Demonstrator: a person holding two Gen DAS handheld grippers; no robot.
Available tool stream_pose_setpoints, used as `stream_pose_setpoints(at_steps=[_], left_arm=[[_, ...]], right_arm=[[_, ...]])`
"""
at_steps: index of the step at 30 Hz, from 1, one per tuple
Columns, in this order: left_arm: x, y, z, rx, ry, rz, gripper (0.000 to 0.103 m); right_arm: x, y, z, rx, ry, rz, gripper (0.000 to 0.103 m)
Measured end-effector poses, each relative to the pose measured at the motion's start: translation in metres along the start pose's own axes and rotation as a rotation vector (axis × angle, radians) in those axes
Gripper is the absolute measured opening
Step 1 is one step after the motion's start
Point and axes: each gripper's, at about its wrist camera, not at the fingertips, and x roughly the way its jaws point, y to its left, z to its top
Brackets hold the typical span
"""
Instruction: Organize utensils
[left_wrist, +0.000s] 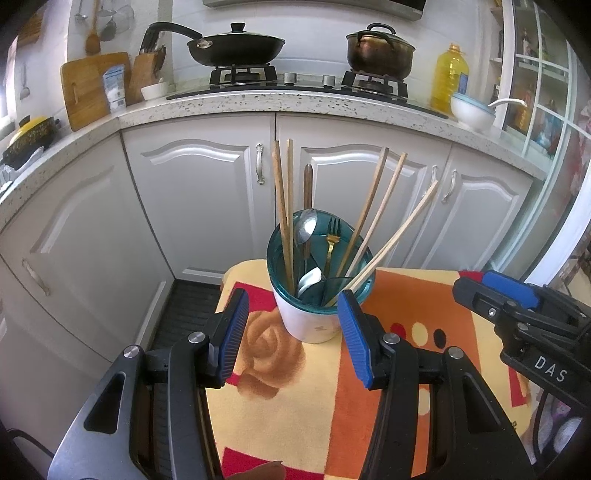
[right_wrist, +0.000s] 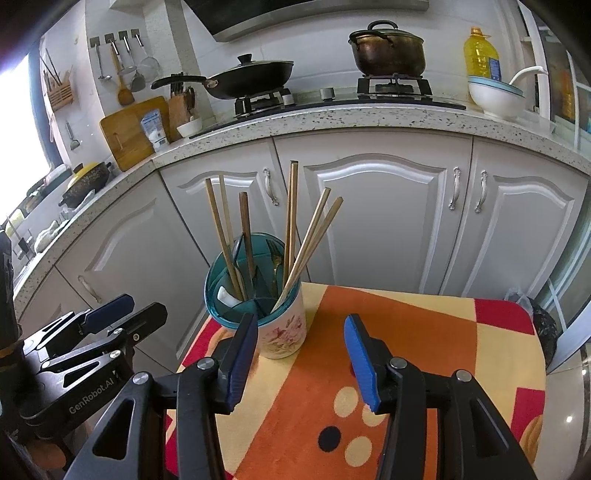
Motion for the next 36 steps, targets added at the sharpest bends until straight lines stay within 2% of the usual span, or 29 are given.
stream_pose_setpoints(at_steps=[25,36], left_arm=[[0.0025,-0.0046,0.0022,0.014,0.004,0.004,0.049],[0.0079,-0.0048,0.0001,-0.008,0.024,-0.026,0.049]], right_arm=[[0.0047,-0.0012,0.0004,0.010,0.010,-0.001,0.051],[0.0075,-0.0017,-0.0018,0.013,0.015,0.004,0.052]])
